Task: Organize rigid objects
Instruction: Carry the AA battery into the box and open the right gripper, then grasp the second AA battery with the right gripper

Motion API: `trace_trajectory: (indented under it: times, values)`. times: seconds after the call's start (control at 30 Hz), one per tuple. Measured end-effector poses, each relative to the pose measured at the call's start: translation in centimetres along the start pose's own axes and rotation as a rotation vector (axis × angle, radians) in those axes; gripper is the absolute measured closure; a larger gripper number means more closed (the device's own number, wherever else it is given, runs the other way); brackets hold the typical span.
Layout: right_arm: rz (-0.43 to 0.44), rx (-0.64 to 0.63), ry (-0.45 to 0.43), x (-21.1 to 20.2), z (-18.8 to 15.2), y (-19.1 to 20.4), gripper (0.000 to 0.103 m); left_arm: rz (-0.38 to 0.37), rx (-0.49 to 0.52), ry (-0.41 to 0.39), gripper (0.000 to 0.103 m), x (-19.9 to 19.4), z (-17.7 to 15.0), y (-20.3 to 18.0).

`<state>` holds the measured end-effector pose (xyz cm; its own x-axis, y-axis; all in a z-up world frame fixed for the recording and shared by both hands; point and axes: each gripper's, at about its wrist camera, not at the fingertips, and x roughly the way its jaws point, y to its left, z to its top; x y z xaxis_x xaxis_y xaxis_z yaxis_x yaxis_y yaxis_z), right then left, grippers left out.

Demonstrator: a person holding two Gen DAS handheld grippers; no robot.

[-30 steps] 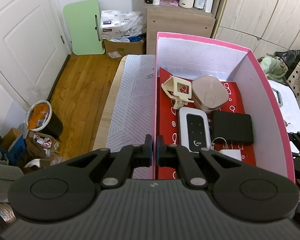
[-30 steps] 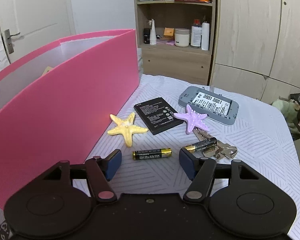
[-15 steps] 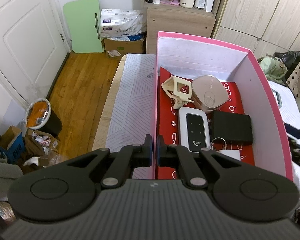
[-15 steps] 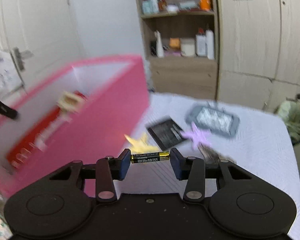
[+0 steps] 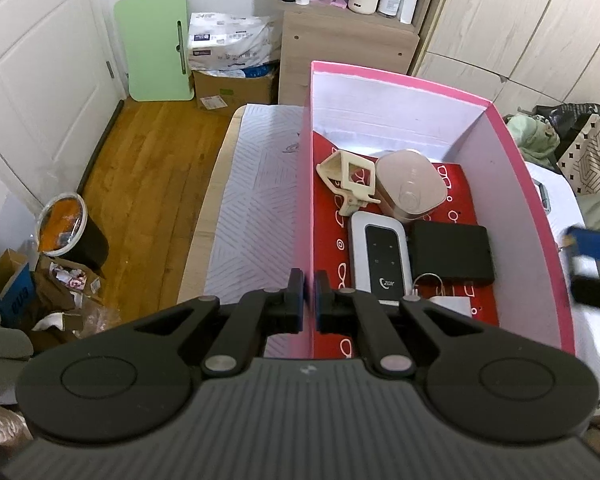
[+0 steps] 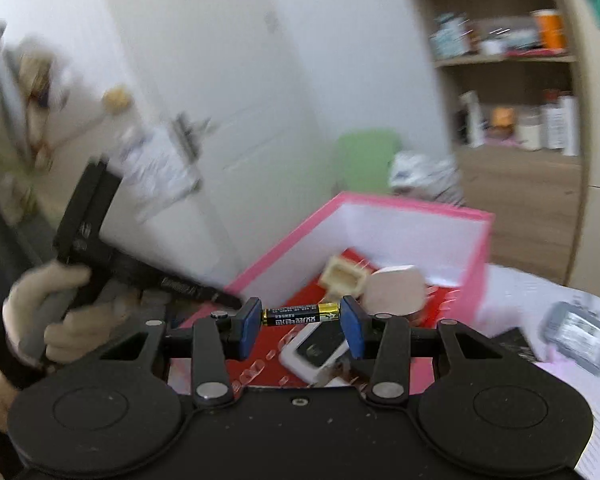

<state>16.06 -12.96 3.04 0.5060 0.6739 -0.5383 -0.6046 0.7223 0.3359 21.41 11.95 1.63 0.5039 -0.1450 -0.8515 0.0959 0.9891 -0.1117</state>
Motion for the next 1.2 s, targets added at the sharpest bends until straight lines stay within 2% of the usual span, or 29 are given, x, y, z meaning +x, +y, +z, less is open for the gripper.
trace_trajectory:
  times: [0.13,0.2,0.3,0.33,0.47,0.67,0.8,0.93,1.2]
  values:
    - [0.057,-0.008,0.218,5.5,0.7,0.6,0.055,-0.006,0.010,-0.002,0.098,0.0,0.0,0.0]
    - [0.043,0.005,0.312,7.9,0.6,1.0,0.054,-0.014,0.014,-0.003,0.098,0.0,-0.1,0.0]
    - [0.028,0.020,0.384,9.5,0.4,1.2,0.054,-0.012,0.021,-0.005,0.098,0.0,-0.1,0.0]
    - [0.033,0.037,0.389,9.6,0.3,1.2,0.050,-0.015,0.021,-0.005,0.098,0.0,-0.1,0.0]
    - [0.039,0.098,0.325,7.9,0.4,0.6,0.046,-0.019,0.017,-0.007,0.098,0.0,-0.1,0.1]
    - [-0.009,0.142,0.160,1.3,0.8,-0.9,0.044,-0.030,0.012,-0.004,0.098,0.0,0.0,0.1]
    - [-0.126,0.184,0.087,-3.0,-0.4,-3.4,0.043,-0.031,0.010,-0.003,0.098,0.0,0.0,0.2]
    - [-0.265,0.250,0.077,-6.0,-2.4,-6.6,0.043,-0.026,0.023,-0.004,0.096,0.0,0.0,0.0]
    - [-0.443,0.318,0.090,-7.6,-6.7,-11.0,0.043,-0.010,0.034,0.001,0.096,0.0,0.0,-0.3]
